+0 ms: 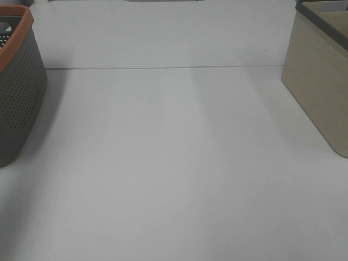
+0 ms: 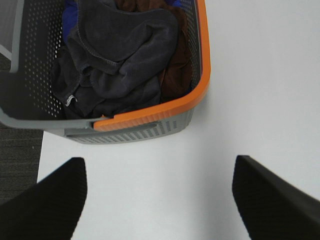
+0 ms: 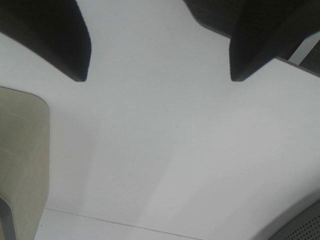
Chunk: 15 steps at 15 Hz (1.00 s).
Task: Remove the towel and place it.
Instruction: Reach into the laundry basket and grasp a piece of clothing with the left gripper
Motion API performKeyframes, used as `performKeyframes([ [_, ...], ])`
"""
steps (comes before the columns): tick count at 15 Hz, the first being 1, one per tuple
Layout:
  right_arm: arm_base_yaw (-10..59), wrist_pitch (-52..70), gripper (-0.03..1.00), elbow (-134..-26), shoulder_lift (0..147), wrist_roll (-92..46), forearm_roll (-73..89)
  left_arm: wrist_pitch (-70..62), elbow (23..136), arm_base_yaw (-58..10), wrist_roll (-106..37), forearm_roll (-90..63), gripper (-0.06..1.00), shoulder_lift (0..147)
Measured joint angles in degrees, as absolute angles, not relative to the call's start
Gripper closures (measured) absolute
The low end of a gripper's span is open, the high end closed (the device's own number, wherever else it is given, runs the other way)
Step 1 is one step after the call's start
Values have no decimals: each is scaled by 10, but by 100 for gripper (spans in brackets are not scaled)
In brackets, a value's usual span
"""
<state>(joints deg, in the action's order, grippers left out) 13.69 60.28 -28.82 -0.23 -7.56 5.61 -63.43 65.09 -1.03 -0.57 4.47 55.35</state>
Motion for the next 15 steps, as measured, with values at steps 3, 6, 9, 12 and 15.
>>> performKeyframes([
  [3, 137, 603, 22, -288, -2, -76, 56, -634, 721, -10, -33, 46, 20, 657],
  [6, 137, 603, 22, -288, -2, -76, 56, -639, 816, -10, -48, 46, 20, 763],
  [9, 137, 603, 22, -288, -2, -76, 56, -655, 902, -10, -72, 48, 20, 844],
  [12, 137, 603, 22, -288, -2, -76, 56, -663, 965, -10, -85, 48, 20, 911],
  [15, 137, 603, 22, -288, -2, -74, 55, -672, 1026, -10, -101, 48, 20, 983],
])
